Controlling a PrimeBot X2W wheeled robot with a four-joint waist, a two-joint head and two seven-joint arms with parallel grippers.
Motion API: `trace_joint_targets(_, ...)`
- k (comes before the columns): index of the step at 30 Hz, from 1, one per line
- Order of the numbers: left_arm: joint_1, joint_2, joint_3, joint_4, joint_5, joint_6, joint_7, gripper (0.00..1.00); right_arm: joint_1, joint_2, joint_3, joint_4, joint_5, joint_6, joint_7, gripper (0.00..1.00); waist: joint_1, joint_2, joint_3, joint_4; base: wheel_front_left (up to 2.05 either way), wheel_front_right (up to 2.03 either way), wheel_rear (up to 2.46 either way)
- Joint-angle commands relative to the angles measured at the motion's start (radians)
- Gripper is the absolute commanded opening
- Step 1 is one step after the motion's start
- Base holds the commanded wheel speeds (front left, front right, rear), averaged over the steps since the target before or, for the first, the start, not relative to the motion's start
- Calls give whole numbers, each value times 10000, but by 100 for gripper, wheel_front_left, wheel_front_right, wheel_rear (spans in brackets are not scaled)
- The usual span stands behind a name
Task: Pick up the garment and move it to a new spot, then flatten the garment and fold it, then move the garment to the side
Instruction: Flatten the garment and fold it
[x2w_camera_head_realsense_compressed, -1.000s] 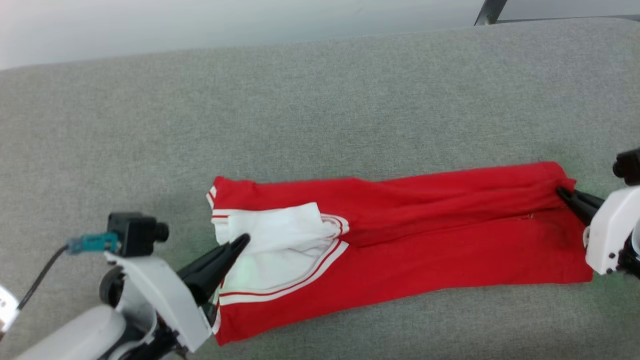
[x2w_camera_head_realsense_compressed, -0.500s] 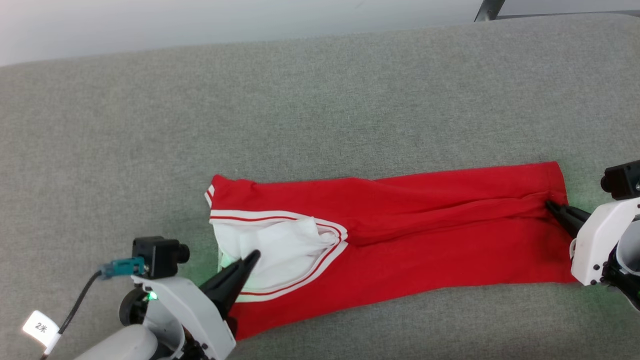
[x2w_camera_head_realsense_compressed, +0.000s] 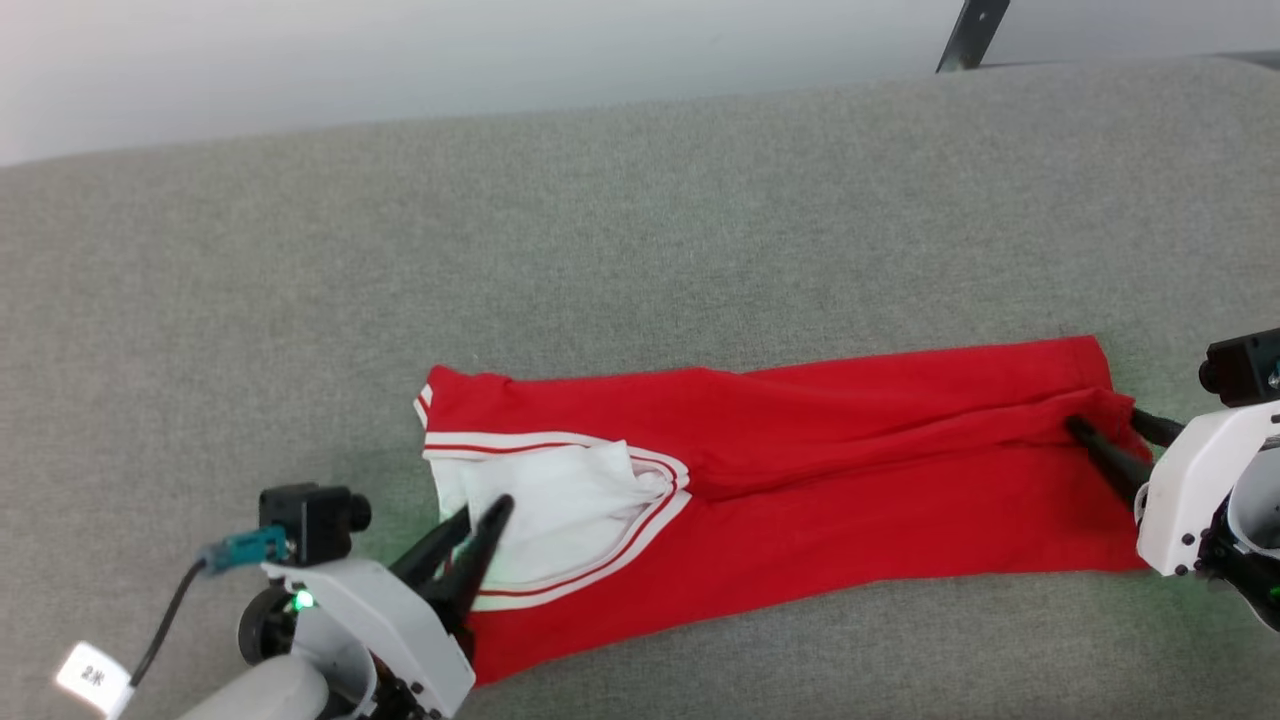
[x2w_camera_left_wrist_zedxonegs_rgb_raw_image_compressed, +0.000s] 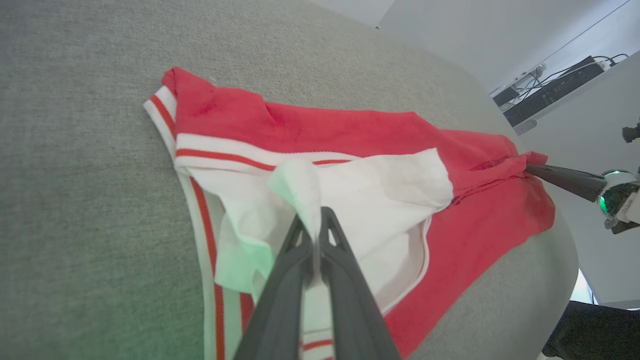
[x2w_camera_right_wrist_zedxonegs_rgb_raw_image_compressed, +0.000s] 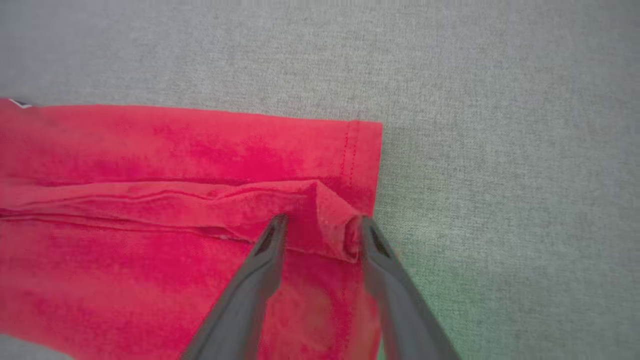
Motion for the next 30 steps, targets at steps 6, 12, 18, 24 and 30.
trace_joint_targets(6, 594, -37, 256, -322, 236, 609, -539, 100, 501, -158, -527, -392, 388, -12, 680, 100, 0, 0, -543, 263, 0, 0, 0)
trace_joint_targets(12, 1216, -459, 1034, -561, 814, 1145, -823, 100, 1180, -418, -1383, -554, 805, -12, 1985, 100, 0, 0, -622, 740, 0, 0, 0)
trace_joint_targets(18, 2314, -1641, 2742, -530, 2495, 1354, -826, 100, 1688, -572, -2281, -863, 730, -12, 3048, 100, 0, 0, -487, 1206, 0, 0, 0)
trace_joint_targets(24, 2975, -2497, 3636, -309, 4312, 1222, -829, 100, 1712, -331, -3080, -854, 351, -12, 3731, 100, 0, 0, -371, 1509, 0, 0, 0)
trace_joint_targets(30, 3329, -3444, 4576, -197, 6456, 865, -831, 100, 1272, -17, -3760, -417, -205, -12, 4888, 100, 0, 0, -205, 1782, 0, 0, 0)
